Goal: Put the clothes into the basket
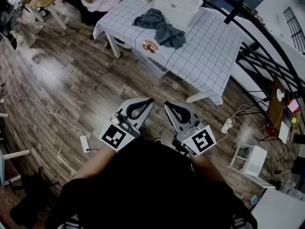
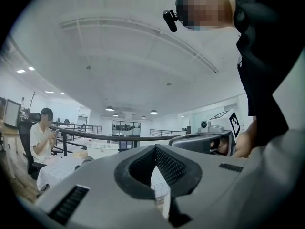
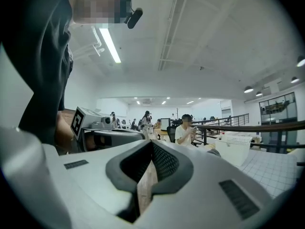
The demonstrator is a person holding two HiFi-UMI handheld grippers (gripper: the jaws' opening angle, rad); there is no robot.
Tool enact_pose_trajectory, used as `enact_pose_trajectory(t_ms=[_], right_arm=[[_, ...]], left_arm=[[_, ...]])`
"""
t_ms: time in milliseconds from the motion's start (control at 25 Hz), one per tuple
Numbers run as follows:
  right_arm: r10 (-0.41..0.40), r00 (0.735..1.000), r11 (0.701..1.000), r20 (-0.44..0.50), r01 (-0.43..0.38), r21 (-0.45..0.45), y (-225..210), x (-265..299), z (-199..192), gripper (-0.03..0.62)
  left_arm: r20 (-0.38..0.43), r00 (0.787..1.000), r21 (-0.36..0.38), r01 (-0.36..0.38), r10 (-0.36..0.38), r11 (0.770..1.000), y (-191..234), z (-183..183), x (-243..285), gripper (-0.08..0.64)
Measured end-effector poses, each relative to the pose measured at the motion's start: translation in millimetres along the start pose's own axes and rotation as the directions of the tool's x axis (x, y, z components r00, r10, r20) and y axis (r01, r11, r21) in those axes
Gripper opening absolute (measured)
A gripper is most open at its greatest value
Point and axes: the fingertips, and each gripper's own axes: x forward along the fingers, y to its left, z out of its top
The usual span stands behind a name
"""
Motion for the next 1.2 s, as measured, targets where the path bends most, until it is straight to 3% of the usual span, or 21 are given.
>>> enact_pose_trajectory(t_ms=[680, 1200], right_arm=[[-0.043, 0.999, 0.999, -0.021, 0.043, 0.001, -26.5, 139.6, 3.4, 0.017], [-0.093, 0.995, 0.996, -0.045, 0.093, 0.002, -44.7, 189.9, -0.5, 0.017]], left_arm=[[-0.004, 0.998, -0.008, 0.067, -0.067, 0.998, 139.7, 3.1, -10.1, -0.002], [0.006, 0.995, -0.035, 0.102, -0.102, 0.994, 196.1, -1.5, -5.0, -0.002]])
